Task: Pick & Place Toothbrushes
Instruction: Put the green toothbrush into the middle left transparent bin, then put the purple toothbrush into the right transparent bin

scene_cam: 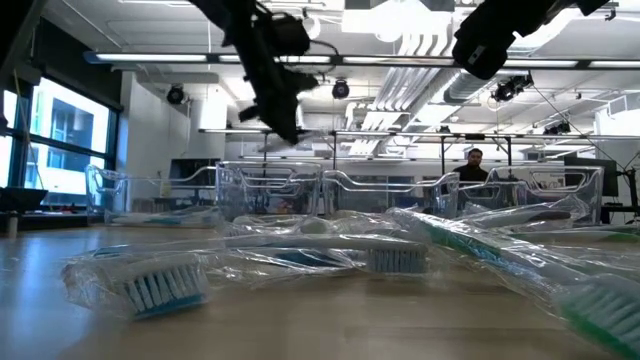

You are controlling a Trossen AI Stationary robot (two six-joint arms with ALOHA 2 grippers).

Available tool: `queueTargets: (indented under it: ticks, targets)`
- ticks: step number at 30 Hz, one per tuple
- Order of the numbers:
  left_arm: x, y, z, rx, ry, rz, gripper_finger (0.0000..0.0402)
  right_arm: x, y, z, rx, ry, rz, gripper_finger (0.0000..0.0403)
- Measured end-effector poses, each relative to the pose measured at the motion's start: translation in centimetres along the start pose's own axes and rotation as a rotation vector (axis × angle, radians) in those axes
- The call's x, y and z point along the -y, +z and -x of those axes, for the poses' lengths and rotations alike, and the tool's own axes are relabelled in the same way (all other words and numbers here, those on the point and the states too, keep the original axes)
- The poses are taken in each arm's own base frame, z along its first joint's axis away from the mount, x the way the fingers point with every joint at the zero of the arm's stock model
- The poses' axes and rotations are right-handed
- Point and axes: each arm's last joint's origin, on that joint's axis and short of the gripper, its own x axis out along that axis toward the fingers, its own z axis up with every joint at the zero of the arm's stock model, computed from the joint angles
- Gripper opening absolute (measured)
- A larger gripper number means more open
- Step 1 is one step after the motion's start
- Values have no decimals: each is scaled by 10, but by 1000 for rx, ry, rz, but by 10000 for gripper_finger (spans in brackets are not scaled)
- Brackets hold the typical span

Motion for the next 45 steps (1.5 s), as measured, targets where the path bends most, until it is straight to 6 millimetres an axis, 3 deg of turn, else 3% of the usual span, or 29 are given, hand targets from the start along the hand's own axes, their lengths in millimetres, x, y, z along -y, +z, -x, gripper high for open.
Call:
queueTargets:
  ticks: [7, 12, 21, 30, 37, 45]
  targets:
    - [-7, -6, -46, -117, 2, 113, 10, 0, 0, 0, 0, -1, -20, 39]
    - [-9, -12, -64, -177, 23, 135, 10, 0, 0, 0, 0, -4, -22, 39]
    - [-16, -22, -68, -277, 118, 156, 10, 1, 0, 0, 4, -21, -22, 39]
    - [-15, -26, -77, -313, 99, 176, 42, 1, 0, 0, 5, -21, -22, 39]
    - [-11, -32, -92, -356, 76, 182, 47, 1, 0, 0, 4, -21, -22, 39]
    - [-11, -27, -92, -313, 53, 168, 49, 1, 0, 0, 4, -21, -22, 39]
